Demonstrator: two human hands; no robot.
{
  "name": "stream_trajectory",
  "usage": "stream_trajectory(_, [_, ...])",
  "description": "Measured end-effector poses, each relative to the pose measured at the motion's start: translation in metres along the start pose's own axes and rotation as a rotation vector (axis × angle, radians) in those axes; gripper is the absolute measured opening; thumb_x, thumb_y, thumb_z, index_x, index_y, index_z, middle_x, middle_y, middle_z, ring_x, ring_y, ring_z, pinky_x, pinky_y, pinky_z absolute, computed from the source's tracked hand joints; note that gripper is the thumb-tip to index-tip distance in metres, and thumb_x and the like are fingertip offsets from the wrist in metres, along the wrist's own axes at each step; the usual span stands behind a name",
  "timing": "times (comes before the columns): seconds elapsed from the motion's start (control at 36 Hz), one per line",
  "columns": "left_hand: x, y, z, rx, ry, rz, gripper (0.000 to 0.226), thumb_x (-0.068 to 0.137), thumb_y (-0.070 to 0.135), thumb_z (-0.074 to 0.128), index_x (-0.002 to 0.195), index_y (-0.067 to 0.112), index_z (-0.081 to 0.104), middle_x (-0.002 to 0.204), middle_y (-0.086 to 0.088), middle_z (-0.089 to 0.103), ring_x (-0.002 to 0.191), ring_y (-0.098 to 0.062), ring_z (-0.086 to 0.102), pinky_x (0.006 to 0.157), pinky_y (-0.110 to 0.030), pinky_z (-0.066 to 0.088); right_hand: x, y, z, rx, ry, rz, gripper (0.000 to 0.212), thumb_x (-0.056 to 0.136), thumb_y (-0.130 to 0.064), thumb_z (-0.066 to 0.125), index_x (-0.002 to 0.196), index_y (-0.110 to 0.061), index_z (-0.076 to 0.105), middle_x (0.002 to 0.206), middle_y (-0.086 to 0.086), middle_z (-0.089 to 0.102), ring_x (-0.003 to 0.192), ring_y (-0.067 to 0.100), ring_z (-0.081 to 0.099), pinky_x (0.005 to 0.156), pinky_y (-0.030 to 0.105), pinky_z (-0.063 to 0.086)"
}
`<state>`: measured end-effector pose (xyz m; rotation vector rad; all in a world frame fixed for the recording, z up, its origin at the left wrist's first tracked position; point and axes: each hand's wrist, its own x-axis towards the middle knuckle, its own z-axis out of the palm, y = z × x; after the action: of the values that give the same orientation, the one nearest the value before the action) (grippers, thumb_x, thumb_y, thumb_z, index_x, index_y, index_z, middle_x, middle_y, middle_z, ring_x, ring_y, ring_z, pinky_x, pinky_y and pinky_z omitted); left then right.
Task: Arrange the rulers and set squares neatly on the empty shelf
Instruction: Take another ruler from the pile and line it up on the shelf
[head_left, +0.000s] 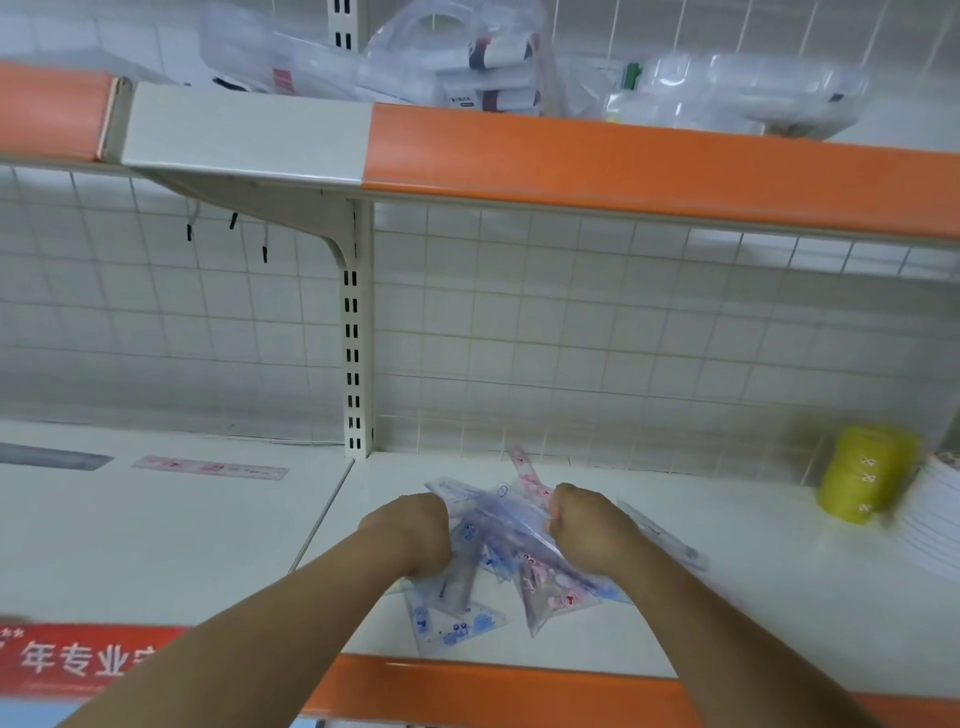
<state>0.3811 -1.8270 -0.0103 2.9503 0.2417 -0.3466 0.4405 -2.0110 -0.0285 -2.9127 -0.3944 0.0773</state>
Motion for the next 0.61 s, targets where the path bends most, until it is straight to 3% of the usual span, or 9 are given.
stream_trajectory(0.06, [0.001, -0.002, 0.000, 0.012, 0.023, -0.015, 0.029, 0.094, 0.023, 0.054, 0.120, 0.010, 0.053, 0.108, -0.004, 0.058, 0.100, -0.018, 0.059, 0.076, -0.024, 0.044, -0.001, 0.001, -0.001, -0.001, 0.016, 0.013, 0.012, 0.092, -0.004, 0.044, 0.095, -0.015, 0.041, 0.088, 0.002, 0.055, 0.077, 0.019, 0.051, 0.055, 0.023, 0.034])
stream_trajectory(0.11, [0.000, -0.003, -0.003, 0.035, 0.040, -0.026, 0.031, 0.095, 0.021, 0.053, 0.123, 0.009, 0.050, 0.123, -0.007, 0.056, 0.111, -0.020, 0.057, 0.082, -0.024, 0.045, -0.001, 0.003, -0.002, -0.008, 0.026, 0.012, 0.018, 0.088, 0.002, 0.041, 0.095, -0.014, 0.040, 0.080, 0.000, 0.050, 0.075, 0.020, 0.050, 0.053, 0.024, 0.032])
stream_trajectory(0.19, [-0.001, -0.001, -0.005, 0.044, 0.037, -0.014, 0.032, 0.096, 0.007, 0.048, 0.127, 0.002, 0.049, 0.130, -0.012, 0.055, 0.116, -0.024, 0.057, 0.090, -0.028, 0.047, -0.002, 0.005, -0.004, -0.023, 0.037, 0.011, 0.023, 0.086, 0.006, 0.041, 0.099, -0.013, 0.039, 0.080, 0.001, 0.049, 0.074, 0.020, 0.049, 0.053, 0.025, 0.031])
stream_trajectory(0.28, [-0.004, 0.000, -0.004, 0.050, 0.036, -0.011, 0.038, 0.098, 0.005, 0.045, 0.135, 0.002, 0.041, 0.140, -0.013, 0.044, 0.127, -0.023, 0.048, 0.101, -0.027, 0.040, -0.004, 0.006, -0.005, -0.016, 0.054, 0.017, 0.031, 0.086, 0.008, 0.039, 0.111, -0.011, 0.043, 0.081, 0.000, 0.049, 0.077, 0.021, 0.049, 0.061, 0.029, 0.036])
stream_trajectory(0.36, [-0.006, -0.002, -0.002, 0.023, 0.095, 0.025, 0.032, 0.099, 0.006, 0.039, 0.130, 0.002, 0.046, 0.136, -0.012, 0.048, 0.124, -0.022, 0.050, 0.099, -0.025, 0.040, -0.004, 0.007, -0.004, 0.010, 0.067, 0.035, 0.022, 0.087, 0.006, 0.040, 0.100, -0.011, 0.044, 0.076, -0.002, 0.044, 0.072, 0.018, 0.047, 0.058, 0.028, 0.034])
stream_trajectory(0.39, [-0.009, -0.002, -0.003, 0.019, 0.110, 0.039, 0.031, 0.099, 0.006, 0.037, 0.128, 0.001, 0.048, 0.133, -0.013, 0.050, 0.122, -0.022, 0.051, 0.096, -0.025, 0.041, -0.005, 0.007, -0.003, 0.029, 0.076, 0.038, 0.014, 0.089, 0.001, 0.040, 0.089, -0.013, 0.041, 0.075, -0.002, 0.042, 0.068, 0.016, 0.045, 0.056, 0.027, 0.033])
stream_trajectory(0.44, [-0.012, -0.002, -0.003, -0.012, 0.120, 0.061, 0.032, 0.100, 0.009, 0.034, 0.127, 0.002, 0.049, 0.130, -0.013, 0.052, 0.119, -0.024, 0.053, 0.093, -0.026, 0.042, -0.006, 0.007, -0.001, 0.081, 0.087, 0.040, 0.018, 0.096, -0.014, 0.040, 0.078, -0.015, 0.035, 0.075, -0.001, 0.040, 0.063, 0.014, 0.041, 0.051, 0.024, 0.030])
stream_trajectory(0.56, [-0.013, -0.004, 0.000, -0.010, 0.118, 0.069, 0.033, 0.102, 0.022, 0.033, 0.122, 0.006, 0.054, 0.110, -0.009, 0.055, 0.101, -0.020, 0.054, 0.082, -0.026, 0.041, -0.012, 0.006, -0.003, 0.081, 0.065, 0.009, 0.023, 0.098, -0.030, 0.043, 0.105, -0.009, 0.046, 0.103, 0.009, 0.050, 0.082, 0.021, 0.048, 0.065, 0.027, 0.037])
stream_trajectory(0.61, [-0.011, -0.007, 0.002, 0.044, 0.131, 0.074, 0.028, 0.100, 0.022, 0.040, 0.120, 0.008, 0.055, 0.113, -0.007, 0.058, 0.100, -0.018, 0.056, 0.079, -0.023, 0.039, -0.014, 0.006, -0.004, 0.073, 0.059, 0.001, 0.030, 0.097, -0.031, 0.044, 0.114, -0.007, 0.048, 0.112, 0.011, 0.050, 0.085, 0.021, 0.048, 0.071, 0.027, 0.038])
